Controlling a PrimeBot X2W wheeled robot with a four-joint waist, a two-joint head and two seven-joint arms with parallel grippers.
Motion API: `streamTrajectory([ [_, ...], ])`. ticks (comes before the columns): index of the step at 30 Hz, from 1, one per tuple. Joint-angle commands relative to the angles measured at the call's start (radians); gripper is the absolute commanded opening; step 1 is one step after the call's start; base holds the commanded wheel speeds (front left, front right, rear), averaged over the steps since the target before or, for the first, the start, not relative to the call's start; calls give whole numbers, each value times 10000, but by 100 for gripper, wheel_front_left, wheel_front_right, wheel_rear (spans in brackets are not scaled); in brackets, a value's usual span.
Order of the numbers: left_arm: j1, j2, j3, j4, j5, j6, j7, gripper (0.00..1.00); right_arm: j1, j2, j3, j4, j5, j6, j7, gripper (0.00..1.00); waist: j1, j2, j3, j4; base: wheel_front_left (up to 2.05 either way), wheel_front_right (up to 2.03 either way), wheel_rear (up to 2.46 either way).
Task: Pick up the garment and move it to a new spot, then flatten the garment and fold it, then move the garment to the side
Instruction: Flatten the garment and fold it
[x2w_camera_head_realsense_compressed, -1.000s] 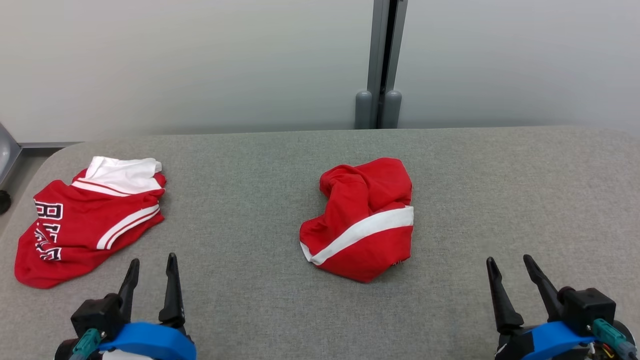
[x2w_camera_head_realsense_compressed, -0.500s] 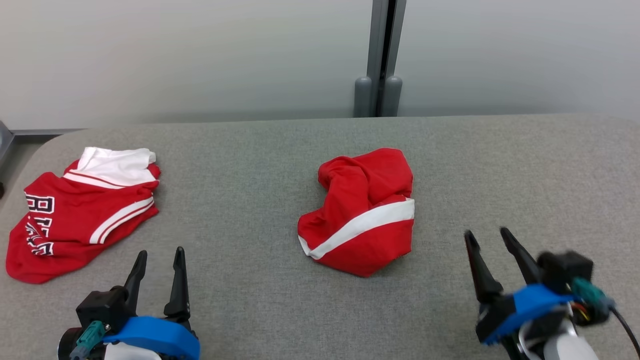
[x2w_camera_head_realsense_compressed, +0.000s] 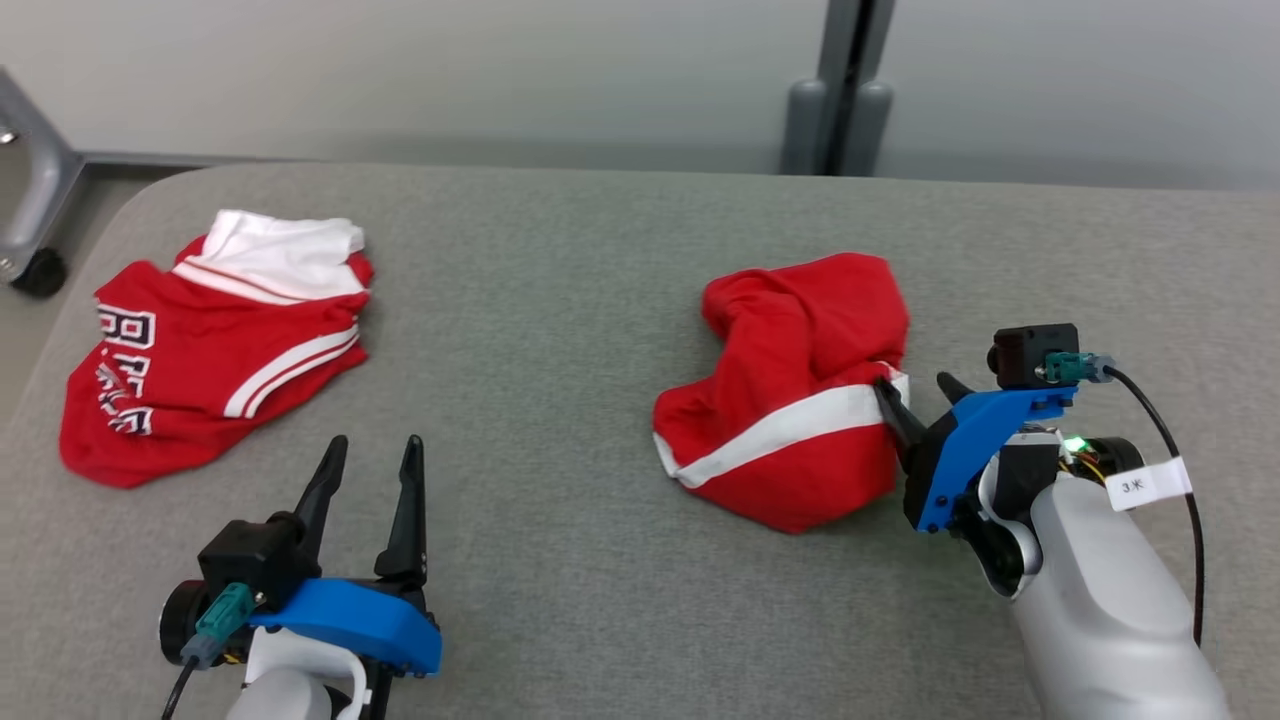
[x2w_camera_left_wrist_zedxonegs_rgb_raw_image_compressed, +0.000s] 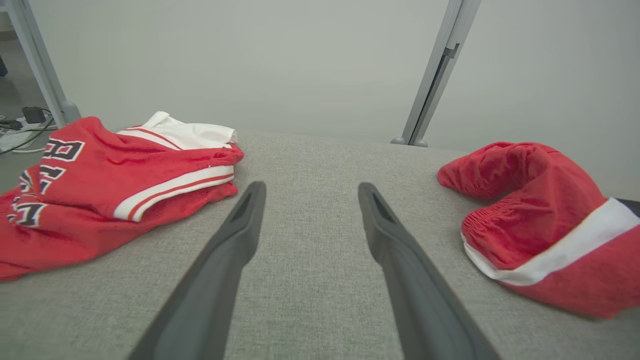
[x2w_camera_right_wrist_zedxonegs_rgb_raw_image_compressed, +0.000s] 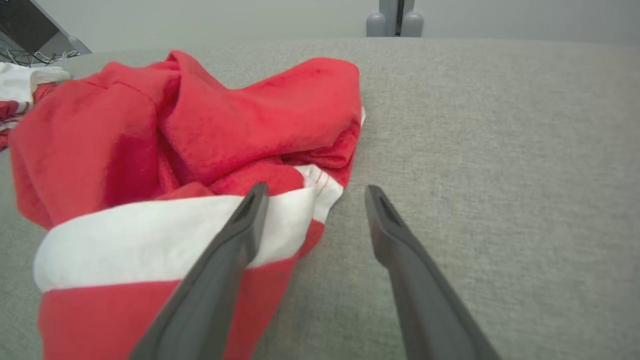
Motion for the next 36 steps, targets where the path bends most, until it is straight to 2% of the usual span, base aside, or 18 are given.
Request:
streamTrajectory([
  [1, -143, 4, -52, 14, 75, -18, 30, 100, -210, -36, -15, 217, -73, 1, -48, 100, -1, 0, 228, 269, 0, 0, 0],
  [5, -329, -33, -128, 76, 88, -105, 18, 100, -890, -39, -45, 1859, -166, 1, -276, 100, -1, 0, 394, 576, 0, 0, 0],
  [6, -349, -31, -151, 89, 98, -98, 13, 100, -1012, -38, -76, 2200, -179, 1, -352, 84, -1, 0, 412, 629, 0, 0, 0],
  [7, -359, -30, -168, 99, 113, -99, 7, 100, -1132, -38, -82, 2513, -185, 1, -414, 60, -1, 0, 423, 664, 0, 0, 0],
  [8, -360, -29, -185, 106, 121, -92, -1, 100, -1225, -38, -88, 2785, -185, 1, -507, 42, -1, 0, 433, 685, 0, 0, 0],
  [9, -362, -22, -195, 118, 123, -90, -7, 100, -1292, -36, -95, 3047, -176, 1, -594, 10, -1, 0, 431, 696, 0, 0, 0],
  [10, -359, -10, -202, 130, 122, -90, -10, 100, -1369, -33, -86, 3251, -155, 1, -733, 0, -1, 0, 416, 704, 0, 0, 0],
  [14, -275, 36, -155, 139, 64, -38, -36, 100, -1883, -48, -92, 3548, -495, 1, -1715, 0, -1, 0, 260, 574, 0, 0, 0],
  [18, -60, 108, -60, 94, 17, 74, -83, 100, -1861, -115, -157, 3366, -1318, 1, -2677, 0, -1, 0, -82, 218, 0, 0, 0],
  [23, 247, 86, 17, -35, -93, 216, -127, 100, -932, -283, -820, 2430, -2476, 1, -3410, 0, -1, 0, -498, -349, 0, 0, 0],
  [27, 428, 127, 134, -159, -177, 331, -157, 100, 184, -153, -1612, 1169, -2977, 1, -3448, 0, -1, 0, -610, -789, 0, 0, 0],
  [28, 469, 141, 156, -185, -183, 362, -166, 100, 503, -104, -1812, 832, -3011, 1, -3443, 100, -1, 0, -617, -878, 0, 0, 0],
  [32, 507, 191, 215, -248, -185, 420, -187, 100, 1615, -32, -2288, -477, -3187, 1, -3423, 100, -1, 0, -650, -1117, 0, 0, 0],
  [36, 582, 210, 143, -234, -178, 383, -198, 100, 2626, -16, -2077, -1763, -2881, 1, -3617, 100, -1, 0, -718, -1256, 0, 0, 0],
])
